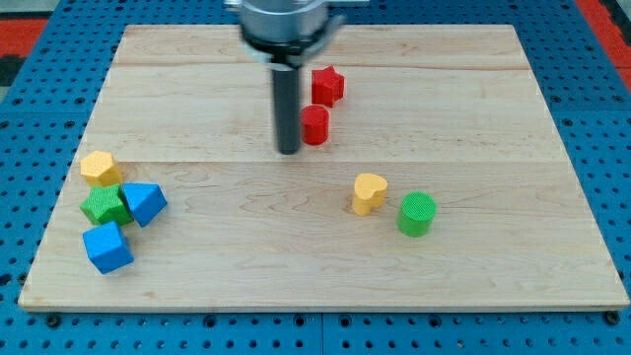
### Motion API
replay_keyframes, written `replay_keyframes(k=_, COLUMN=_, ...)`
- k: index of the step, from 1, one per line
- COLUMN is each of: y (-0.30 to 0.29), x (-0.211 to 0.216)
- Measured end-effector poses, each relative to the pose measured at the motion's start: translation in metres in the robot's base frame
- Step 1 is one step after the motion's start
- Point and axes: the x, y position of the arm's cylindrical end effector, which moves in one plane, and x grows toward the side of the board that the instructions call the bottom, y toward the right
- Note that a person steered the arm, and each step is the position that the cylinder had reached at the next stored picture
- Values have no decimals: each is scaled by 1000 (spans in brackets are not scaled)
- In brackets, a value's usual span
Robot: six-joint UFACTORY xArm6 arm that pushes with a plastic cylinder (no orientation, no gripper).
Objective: Move the red circle diagonal to the red star
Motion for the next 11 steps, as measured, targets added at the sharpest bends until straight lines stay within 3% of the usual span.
replay_keyframes(k=2, y=-8, x=-40)
replay_keyframes(k=4, y=100, x=11)
replay_keyframes(k=5, y=68, x=18)
replay_keyframes(k=6, y=51, x=-4)
replay_keyframes(k=8, y=63, x=-33)
replay_keyframes(k=9, y=101, x=-18)
replay_keyframes(k=10, y=36, x=-17)
replay_keyframes(k=11, y=-5, x=13)
